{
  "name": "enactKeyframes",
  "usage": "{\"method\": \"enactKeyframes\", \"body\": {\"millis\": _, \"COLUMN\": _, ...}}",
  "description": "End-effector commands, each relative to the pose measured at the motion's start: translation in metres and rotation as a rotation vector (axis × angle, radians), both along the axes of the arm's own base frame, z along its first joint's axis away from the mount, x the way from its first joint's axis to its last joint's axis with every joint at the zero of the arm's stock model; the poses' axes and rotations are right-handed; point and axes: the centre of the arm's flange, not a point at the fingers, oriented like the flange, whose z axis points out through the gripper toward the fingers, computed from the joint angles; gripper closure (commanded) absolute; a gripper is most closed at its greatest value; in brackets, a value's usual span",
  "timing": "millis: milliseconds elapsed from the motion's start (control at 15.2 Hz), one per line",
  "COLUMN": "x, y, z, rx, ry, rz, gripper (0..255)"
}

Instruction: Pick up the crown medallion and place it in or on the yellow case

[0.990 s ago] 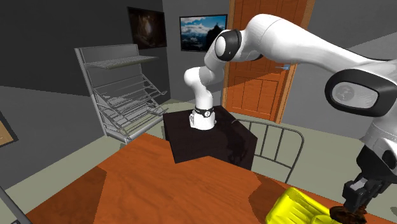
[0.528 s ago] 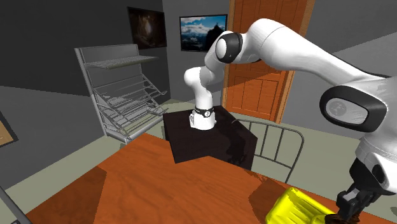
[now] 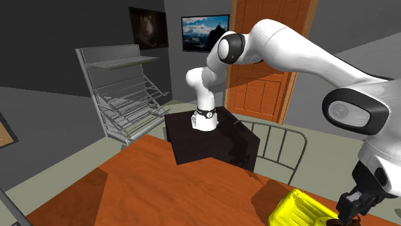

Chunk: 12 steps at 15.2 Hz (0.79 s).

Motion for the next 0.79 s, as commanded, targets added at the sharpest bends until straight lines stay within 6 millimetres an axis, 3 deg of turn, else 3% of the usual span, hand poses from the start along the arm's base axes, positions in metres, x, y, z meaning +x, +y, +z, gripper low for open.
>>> {"method": "enactKeyframes", "body": {"millis": 0, "x": 0.0, "y": 0.0, "z": 0.0, "rx": 0.0, "ry": 0.0, "rz": 0.0, "gripper": 0}}
{"method": "enactKeyframes", "body": {"millis": 264, "x": 0.0, "y": 0.0, "z": 0.0, "rx": 0.0, "ry": 0.0, "rz": 0.0, "gripper": 0}}
{"method": "enactKeyframes", "body": {"millis": 528, "x": -0.001, "y": -0.002, "z": 0.05, "rx": 0.0, "ry": 0.0, "rz": 0.0, "gripper": 0}}
{"method": "enactKeyframes", "body": {"millis": 726, "x": -0.001, "y": -0.002, "z": 0.05, "rx": 0.0, "ry": 0.0, "rz": 0.0, "gripper": 0}}
